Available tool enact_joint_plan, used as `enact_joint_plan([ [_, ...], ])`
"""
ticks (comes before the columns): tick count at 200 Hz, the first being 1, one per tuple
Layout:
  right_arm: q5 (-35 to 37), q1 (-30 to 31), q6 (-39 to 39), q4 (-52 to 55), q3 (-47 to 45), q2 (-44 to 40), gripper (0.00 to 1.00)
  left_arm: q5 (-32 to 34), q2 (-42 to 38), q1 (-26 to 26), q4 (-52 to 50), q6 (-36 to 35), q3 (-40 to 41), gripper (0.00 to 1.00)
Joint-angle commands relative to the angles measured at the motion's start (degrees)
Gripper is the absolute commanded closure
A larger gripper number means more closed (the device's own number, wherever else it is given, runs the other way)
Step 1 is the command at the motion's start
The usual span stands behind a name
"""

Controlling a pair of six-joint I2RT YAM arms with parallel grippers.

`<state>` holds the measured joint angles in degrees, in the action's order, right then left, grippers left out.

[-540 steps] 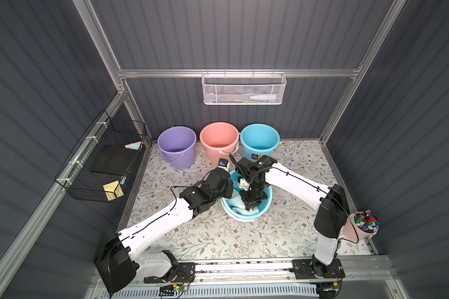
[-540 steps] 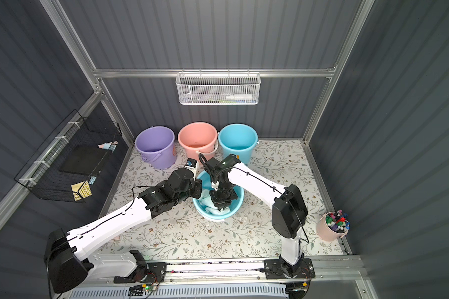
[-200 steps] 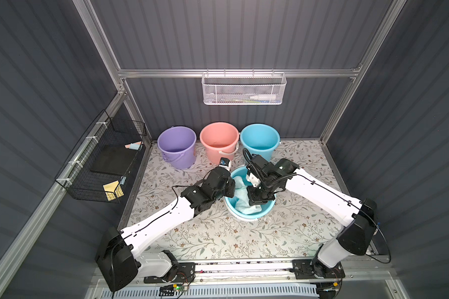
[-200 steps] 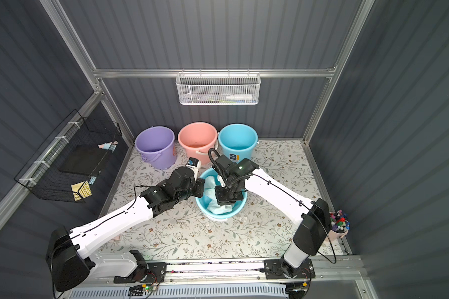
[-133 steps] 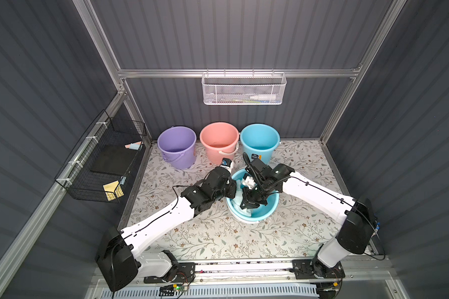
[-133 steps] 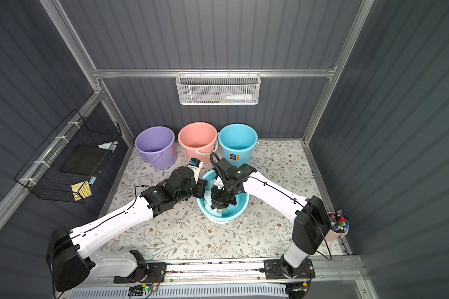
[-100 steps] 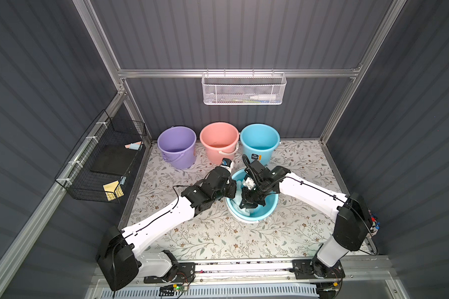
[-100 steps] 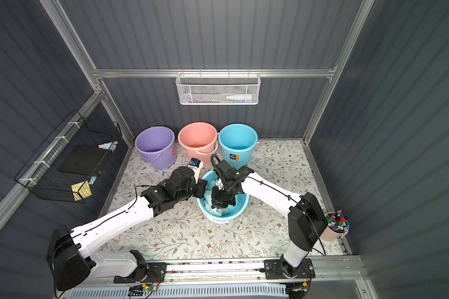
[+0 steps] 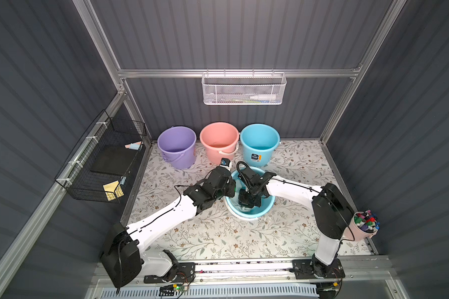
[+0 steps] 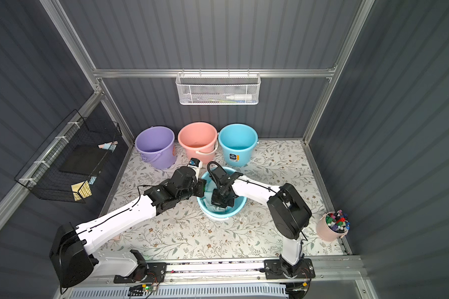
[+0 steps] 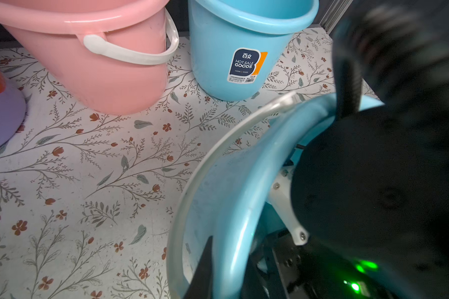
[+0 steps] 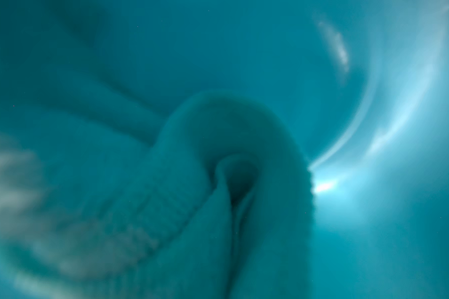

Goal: Wipe the inside of the bucket with a cloth
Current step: Wipe the dirt from the inside of the bucket.

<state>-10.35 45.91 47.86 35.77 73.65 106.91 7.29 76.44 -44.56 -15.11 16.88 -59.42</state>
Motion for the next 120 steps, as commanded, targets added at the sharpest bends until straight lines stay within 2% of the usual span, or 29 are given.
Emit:
enact_joint_plan([
  [1, 6.68, -0.92, 2.76, -1.16, -1.75, 3.3, 1.0, -4.7, -1.39, -1.2, 2.91, -0.79, -0.39, 1.0],
  [37, 8.64, -0.82, 2.22, 1.01, -0.66, 3.93, 1.0, -4.44, -1.21, -1.24, 3.07, -0.38, -0.45, 1.0],
  [69, 8.17, -0.21, 0.82, 4.43, -0.02, -1.71, 1.0, -3.43, -0.73, -1.23, 2.5, -0.27, -0.77, 1.0],
  [120, 0.77, 0.4, 0.54, 8.69, 0.49, -11.26, 1.0, -2.99, -0.08, -1.18, 2.02, -0.27, -1.06, 1.0],
])
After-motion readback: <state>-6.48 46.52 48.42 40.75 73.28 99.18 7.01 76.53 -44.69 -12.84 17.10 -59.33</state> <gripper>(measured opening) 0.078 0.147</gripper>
